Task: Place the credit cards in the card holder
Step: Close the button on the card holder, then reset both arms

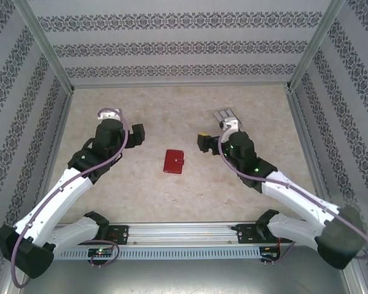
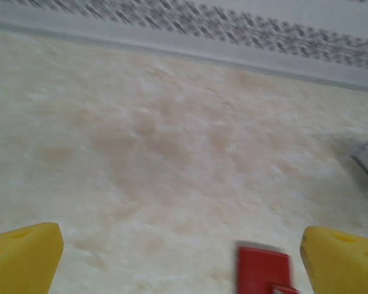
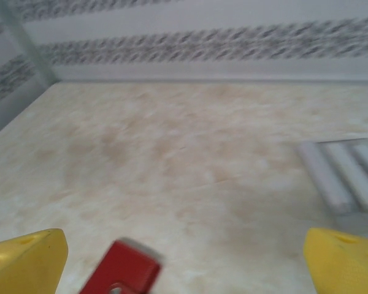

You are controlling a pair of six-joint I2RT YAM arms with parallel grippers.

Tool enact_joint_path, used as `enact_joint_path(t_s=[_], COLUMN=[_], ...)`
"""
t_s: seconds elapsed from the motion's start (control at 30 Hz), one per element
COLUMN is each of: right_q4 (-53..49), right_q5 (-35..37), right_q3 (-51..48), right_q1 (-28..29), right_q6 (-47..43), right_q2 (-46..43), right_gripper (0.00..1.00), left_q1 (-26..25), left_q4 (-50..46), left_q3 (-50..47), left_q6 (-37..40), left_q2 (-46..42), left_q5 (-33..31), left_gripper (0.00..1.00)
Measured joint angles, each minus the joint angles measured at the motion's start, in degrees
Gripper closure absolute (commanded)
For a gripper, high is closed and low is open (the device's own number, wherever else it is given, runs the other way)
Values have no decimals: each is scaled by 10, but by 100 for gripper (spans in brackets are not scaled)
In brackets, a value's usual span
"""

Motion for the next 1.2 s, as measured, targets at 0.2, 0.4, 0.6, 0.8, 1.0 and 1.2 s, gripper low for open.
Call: enact_joint_path(t_s=[0.2,0.4,0.6,0.8,1.0,1.2], right_q4=[28,94,173,255,343,415], right_q5=[72,55,40,-25,-72,-75], right_q3=[-103,-185,-190,-199,-190,-183], right_q1=[-70,-130,-168,-277,-329,-343], right_q6=[-17,-131,-188,-183,-177,-165], right_q2=[-92,-82,-14,108,199,287], right_gripper=[2,2,2,2,2,2], left_q1=[0,16,95,208,251,266], left_q4=[105,202,392,504,607,673], left_q3=[-150,-251,-341,-369,-362,-354], left_q6=[71,128,246,226,199,193], left_q2=[-57,-43,18,74,190,247], left_q5=[-127,-228,-159,-26,56,86], left_gripper=[0,0,0,0,0,0])
